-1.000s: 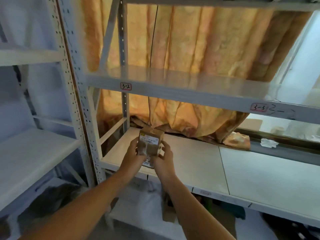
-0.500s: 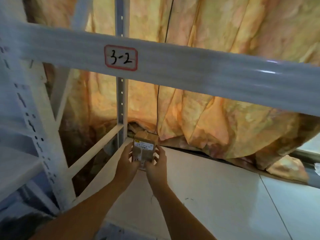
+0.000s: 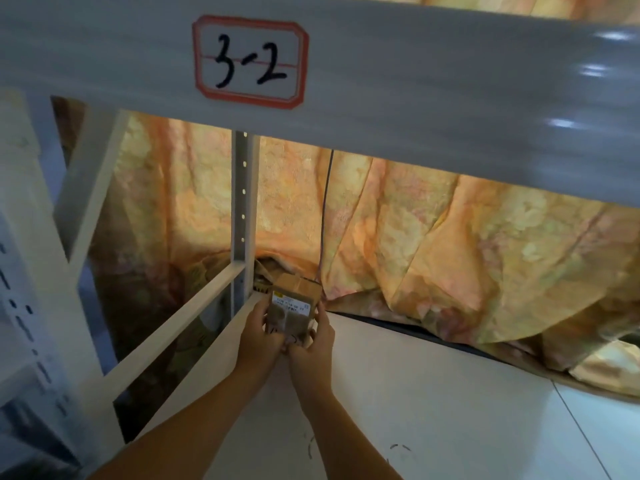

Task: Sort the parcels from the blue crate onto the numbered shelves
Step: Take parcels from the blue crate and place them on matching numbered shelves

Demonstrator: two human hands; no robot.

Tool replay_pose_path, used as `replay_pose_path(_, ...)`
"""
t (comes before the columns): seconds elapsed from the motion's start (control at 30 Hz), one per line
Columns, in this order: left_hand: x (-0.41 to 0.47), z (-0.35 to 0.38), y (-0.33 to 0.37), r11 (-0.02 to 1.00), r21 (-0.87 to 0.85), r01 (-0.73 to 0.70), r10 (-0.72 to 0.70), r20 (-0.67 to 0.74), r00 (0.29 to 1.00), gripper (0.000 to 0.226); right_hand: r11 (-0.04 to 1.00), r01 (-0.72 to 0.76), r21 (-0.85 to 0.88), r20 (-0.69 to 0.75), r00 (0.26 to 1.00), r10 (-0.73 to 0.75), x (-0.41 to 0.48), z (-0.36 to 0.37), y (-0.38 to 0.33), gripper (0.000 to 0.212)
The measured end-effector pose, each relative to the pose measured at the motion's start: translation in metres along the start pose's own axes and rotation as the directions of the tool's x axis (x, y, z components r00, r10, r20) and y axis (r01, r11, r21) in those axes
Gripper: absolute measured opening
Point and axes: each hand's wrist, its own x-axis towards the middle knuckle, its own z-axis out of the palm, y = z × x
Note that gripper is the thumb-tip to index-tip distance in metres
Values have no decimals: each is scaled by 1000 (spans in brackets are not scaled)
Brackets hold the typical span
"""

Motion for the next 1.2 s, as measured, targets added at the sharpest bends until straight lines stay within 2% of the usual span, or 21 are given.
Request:
replay_pose_path(0.07,-1,-3,4,1000,15,15,-15,15,1000,55,1000,-7,-7,15,1000,7,3,-1,3,89)
replay_pose_path(0.17,2,-8,12,997,58,44,-45,10,999,47,999,-15,-38,33,999,17,7,-3,8,92)
replay_pose_path(0.27,-2,-23,20,991,102,89,-92,23,996,61,995,-59,-76,44,997,62,5,-8,4,92)
replay_pose_path(0.37,-19,-45,38,985,126,114,-117,17,993,61,982,-55,-180,46,997,64,-22,-20,-39,77)
replay_pose_path(0.47,-48,-75,73,966,247,80,-90,29,996,50,949,-23,-314,83,995,51,-54,-32,-90,59)
replay_pose_path(0.6,-97,-127,116,789,614,-26,-27,76,997,16,820,31,-571,198,975,101,-116,-46,-157,43)
replay_pose_path(0.67,-137,-156,152,698,713,-68,-17,111,994,18,741,125,-660,287,953,95,-149,-55,-189,41)
replay_pose_path(0.77,-200,-206,197,556,825,-101,-86,178,980,29,594,273,-757,431,891,140,-194,-63,-232,48)
replay_pose_path(0.9,-286,-274,243,454,887,-79,-149,163,975,21,397,440,-806,547,809,214,-266,-60,-290,52)
replay_pose_path(1.0,-359,-331,272,358,933,14,-153,44,987,25,285,604,-744,661,728,181,-320,-35,-317,42)
replay_pose_path(1.07,-412,-378,277,288,950,121,-156,-78,985,35,262,679,-686,726,665,176,-364,0,-321,41)
replay_pose_path(1.13,-470,-422,271,238,940,245,-179,-205,962,39,248,780,-574,819,553,155,-416,34,-315,40)
replay_pose_path(1.2,-533,-460,262,202,908,367,-216,-325,921,38,248,875,-416,907,380,179,-476,60,-306,43)
